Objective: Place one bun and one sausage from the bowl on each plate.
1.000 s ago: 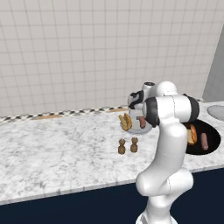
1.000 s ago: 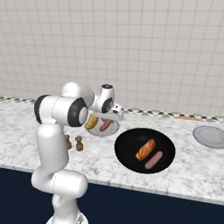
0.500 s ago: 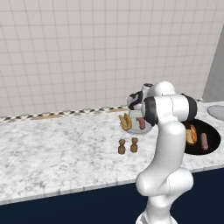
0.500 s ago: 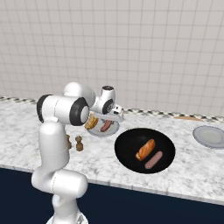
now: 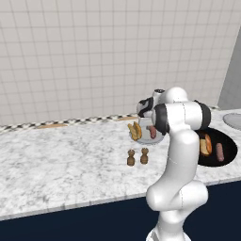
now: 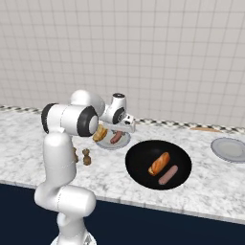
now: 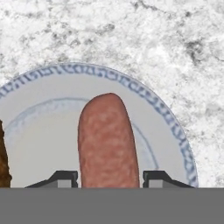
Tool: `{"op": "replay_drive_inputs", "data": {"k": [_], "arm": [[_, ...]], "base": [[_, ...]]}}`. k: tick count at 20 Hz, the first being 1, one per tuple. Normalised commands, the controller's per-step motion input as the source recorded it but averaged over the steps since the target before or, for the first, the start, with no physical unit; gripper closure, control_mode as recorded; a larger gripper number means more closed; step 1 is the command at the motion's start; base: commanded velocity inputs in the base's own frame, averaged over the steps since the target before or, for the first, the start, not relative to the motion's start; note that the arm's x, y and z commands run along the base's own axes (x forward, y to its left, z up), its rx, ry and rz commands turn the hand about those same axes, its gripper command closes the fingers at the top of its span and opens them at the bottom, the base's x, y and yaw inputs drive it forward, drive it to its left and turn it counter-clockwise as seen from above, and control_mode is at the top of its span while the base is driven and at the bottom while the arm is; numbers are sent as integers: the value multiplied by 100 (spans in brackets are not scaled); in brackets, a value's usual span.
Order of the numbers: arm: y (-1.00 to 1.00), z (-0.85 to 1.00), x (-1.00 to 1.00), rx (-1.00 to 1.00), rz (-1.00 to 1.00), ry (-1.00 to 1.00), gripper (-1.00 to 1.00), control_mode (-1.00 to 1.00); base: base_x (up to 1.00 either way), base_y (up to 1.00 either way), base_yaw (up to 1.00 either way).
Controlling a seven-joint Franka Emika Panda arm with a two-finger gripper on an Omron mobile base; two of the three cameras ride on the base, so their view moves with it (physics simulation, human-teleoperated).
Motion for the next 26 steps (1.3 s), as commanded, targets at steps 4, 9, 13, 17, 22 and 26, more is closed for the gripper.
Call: {"op": "replay_drive_inputs", "data": {"k": [4, 9, 13, 17, 22, 26], "arm": [[0, 0, 0, 0, 0, 0, -100, -100], [0, 0, 0, 0, 0, 0, -100, -100], [0, 14, -3, 0, 0, 0, -100, -100], [0, 32, -7, 0, -1, 0, -100, -100], [2, 78, -35, -1, 0, -2, -100, -100], [1, 100, -91, 1, 0, 3, -100, -100]], "base": [[0, 0, 0], [0, 0, 0], [0, 0, 0], [0, 0, 0], [0, 0, 0], [0, 0, 0]]}}
